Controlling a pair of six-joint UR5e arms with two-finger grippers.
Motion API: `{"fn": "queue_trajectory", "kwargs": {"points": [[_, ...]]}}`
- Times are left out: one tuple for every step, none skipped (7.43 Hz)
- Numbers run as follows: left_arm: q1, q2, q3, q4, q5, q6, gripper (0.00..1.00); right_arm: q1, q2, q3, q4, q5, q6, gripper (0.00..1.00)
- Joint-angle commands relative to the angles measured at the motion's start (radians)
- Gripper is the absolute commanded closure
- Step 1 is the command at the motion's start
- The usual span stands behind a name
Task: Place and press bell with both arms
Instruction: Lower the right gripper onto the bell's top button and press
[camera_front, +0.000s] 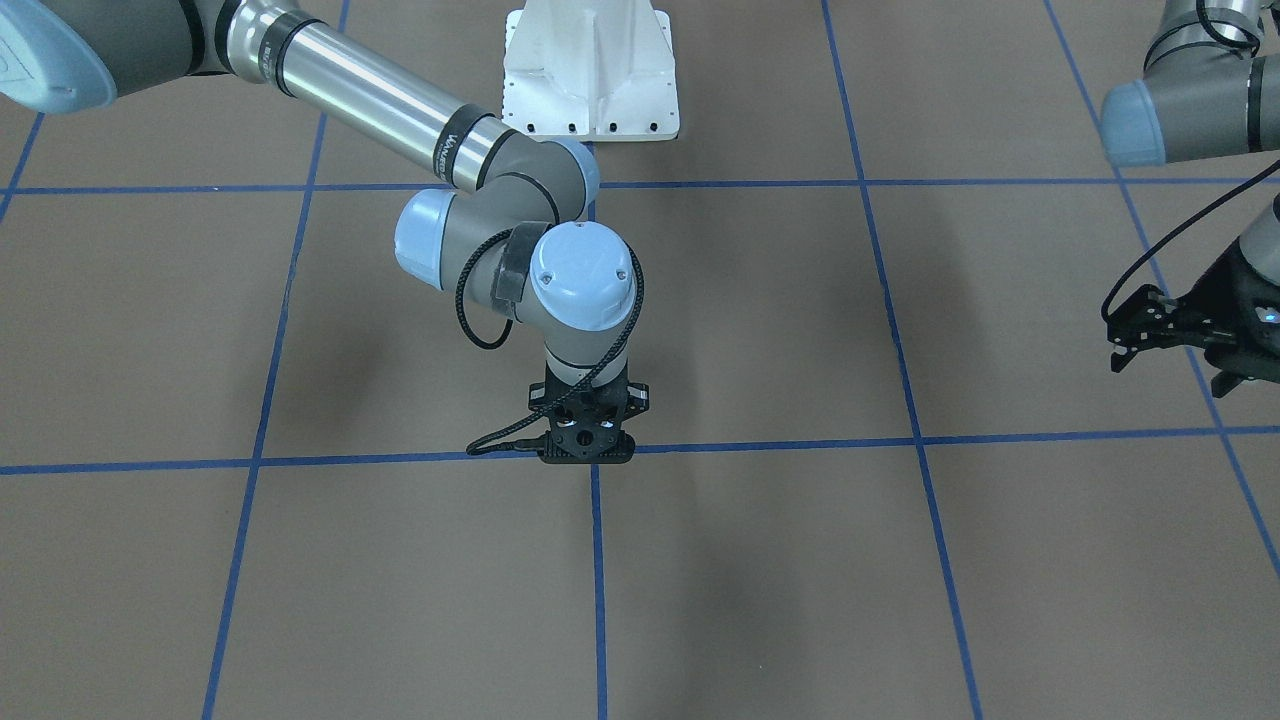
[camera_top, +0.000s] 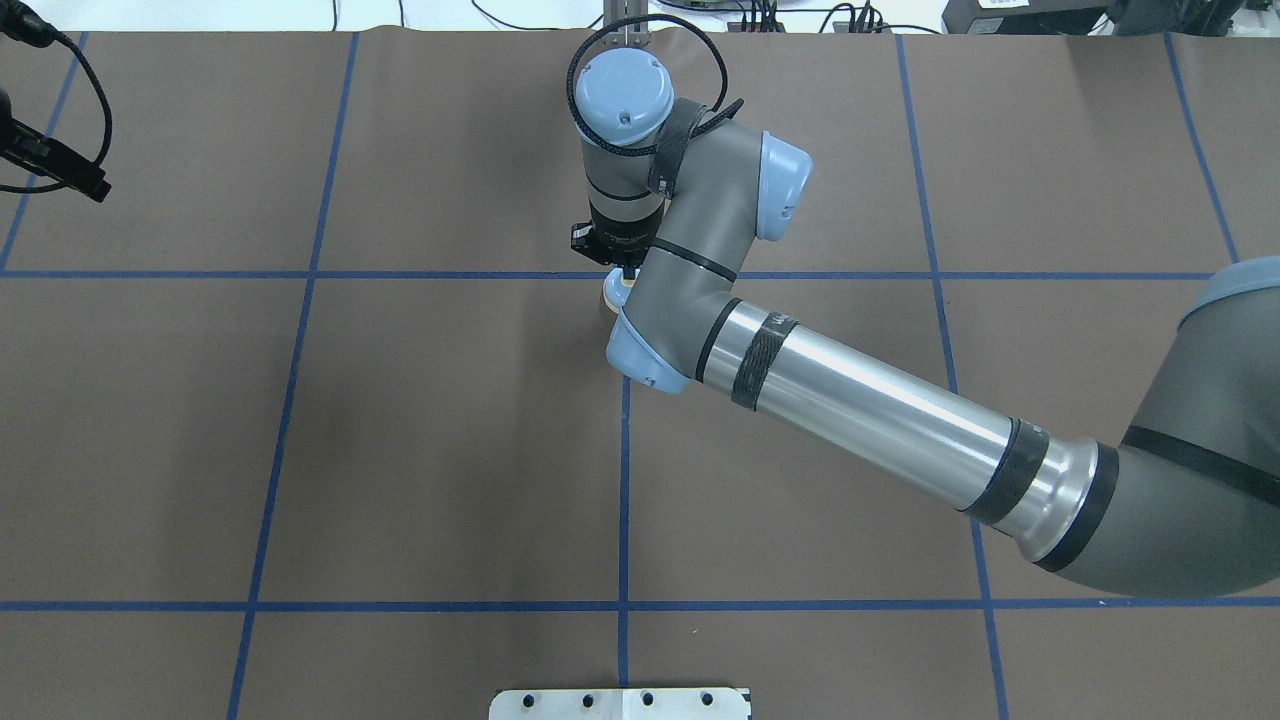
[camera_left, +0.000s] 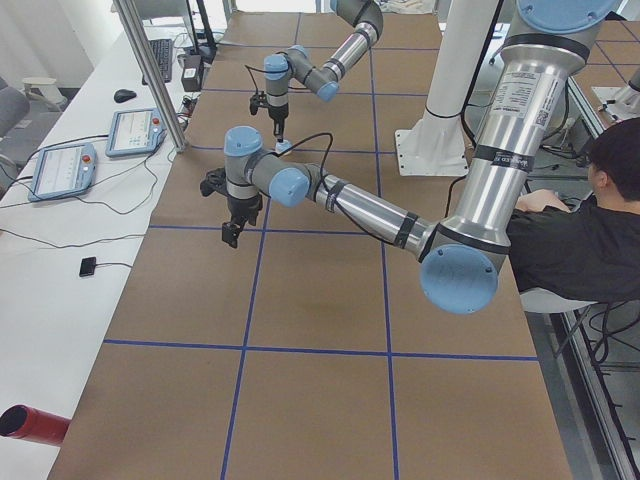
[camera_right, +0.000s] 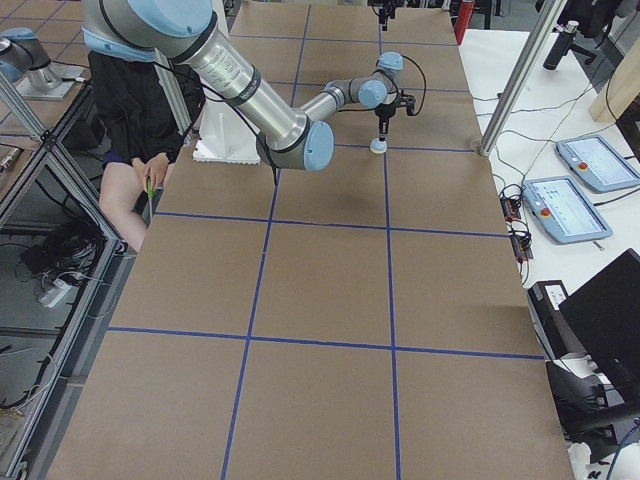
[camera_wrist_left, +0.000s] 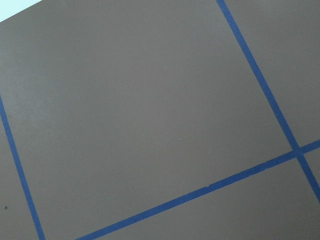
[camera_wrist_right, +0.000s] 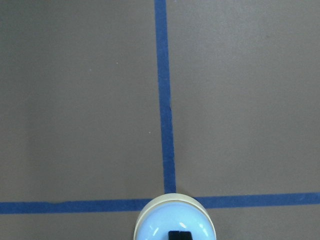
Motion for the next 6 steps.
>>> {"fn": "queue_trajectory", "kwargs": {"points": [[0.0, 0.0, 0.0, 0.0, 0.0, 0.0, 0.01, -0.001, -0.001, 0.004, -0.001, 0.0, 0.003, 1.0], [0.0, 0.0, 0.001, 0.0, 0.0, 0.0, 0.01, 0.02, 0.007, 0.026, 0.001, 0.005, 0.001, 1.0], [0.0, 0.0, 0.003, 0.0, 0.0, 0.0, 0.01, 0.039, 0.007, 0.064, -0.004, 0.012, 0.001, 1.0], [-0.002, 0.0, 0.003, 0.0, 0.0, 0.002, 0.01, 0.059, -0.001, 0.099, -0.013, 0.034, 0.001, 1.0], [-0.003, 0.002, 0.003, 0.0, 0.0, 0.002, 0.01, 0.082, -0.034, 0.178, -0.078, 0.067, -0.003, 0.55], [-0.012, 0.012, 0.003, 0.0, -0.003, 0.003, 0.01, 0.115, -0.096, 0.298, -0.167, 0.074, -0.017, 0.01]]}}
